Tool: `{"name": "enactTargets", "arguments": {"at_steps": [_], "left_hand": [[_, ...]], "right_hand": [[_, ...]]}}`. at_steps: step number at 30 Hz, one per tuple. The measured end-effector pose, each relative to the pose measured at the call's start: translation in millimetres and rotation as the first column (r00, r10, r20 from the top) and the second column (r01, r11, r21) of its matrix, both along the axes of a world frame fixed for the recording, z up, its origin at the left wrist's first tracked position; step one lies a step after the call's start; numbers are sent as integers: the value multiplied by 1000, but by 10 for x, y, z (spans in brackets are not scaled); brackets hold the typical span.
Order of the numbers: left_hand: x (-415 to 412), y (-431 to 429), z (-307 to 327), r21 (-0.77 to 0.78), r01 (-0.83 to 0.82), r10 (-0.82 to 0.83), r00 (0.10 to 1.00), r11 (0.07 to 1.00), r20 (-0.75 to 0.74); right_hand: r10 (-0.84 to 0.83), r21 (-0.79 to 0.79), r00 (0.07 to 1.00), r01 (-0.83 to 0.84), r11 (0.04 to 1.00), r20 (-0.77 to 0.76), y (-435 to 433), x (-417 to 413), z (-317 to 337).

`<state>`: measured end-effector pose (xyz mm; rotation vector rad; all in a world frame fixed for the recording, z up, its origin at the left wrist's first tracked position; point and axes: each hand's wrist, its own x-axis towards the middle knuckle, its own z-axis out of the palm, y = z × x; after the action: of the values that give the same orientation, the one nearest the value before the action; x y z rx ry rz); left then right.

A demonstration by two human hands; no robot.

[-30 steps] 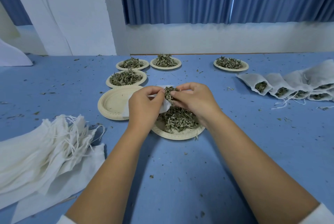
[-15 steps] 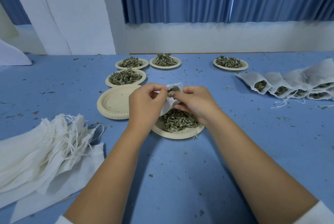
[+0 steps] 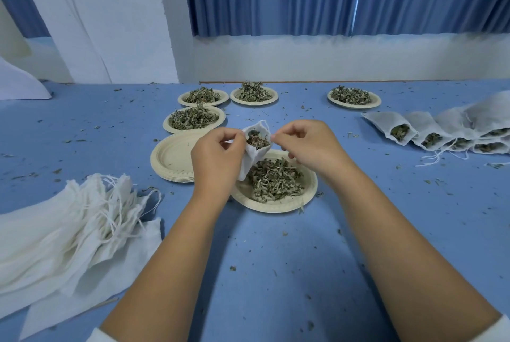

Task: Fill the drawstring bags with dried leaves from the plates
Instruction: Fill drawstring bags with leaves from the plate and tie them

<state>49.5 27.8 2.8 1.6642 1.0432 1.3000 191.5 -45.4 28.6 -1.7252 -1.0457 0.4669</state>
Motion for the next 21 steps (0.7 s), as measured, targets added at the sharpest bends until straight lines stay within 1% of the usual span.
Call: {"name": "enactTargets", "arguments": {"at_steps": [3,6,8,12,14,16,18,20,21], "left_hand": [[-2,-10,1,28,9,-9,1000,1000,-5],[21,-16,-6,56,23,-21,1000,998,-19],[37,-19,-8,65,54,-53,998,996,-26],[57,-42,-22,61,181,-176,981,982,-77],[61,-38,-40,68,172,-164,981,983,-104],[41,-5,-47,82,94,-85,991,992,-105],[6,37,-48,66,19,-14,997,998,-78],[-22,68,-49,27,-19,20,999,999,-39],[-30,73,-49,10,-25,26,999,1000,-30]], "right_hand": [[110,-34,981,-106,994,161,5,-56,-20],[188,-126,925,-154,980,330,15,-109,-54],[246,-167,899,-197,966,364,19,-142,-81],[342,-247,840,-257,934,420,15,-205,-115],[379,-271,830,-286,919,409,4,-198,-110],[362,-204,866,-307,930,345,-9,-166,-77],[267,-99,919,-249,963,290,-5,-106,-42],[153,-54,941,-143,988,302,5,-46,-36],[121,-79,933,-100,992,340,7,-20,-47]]}}
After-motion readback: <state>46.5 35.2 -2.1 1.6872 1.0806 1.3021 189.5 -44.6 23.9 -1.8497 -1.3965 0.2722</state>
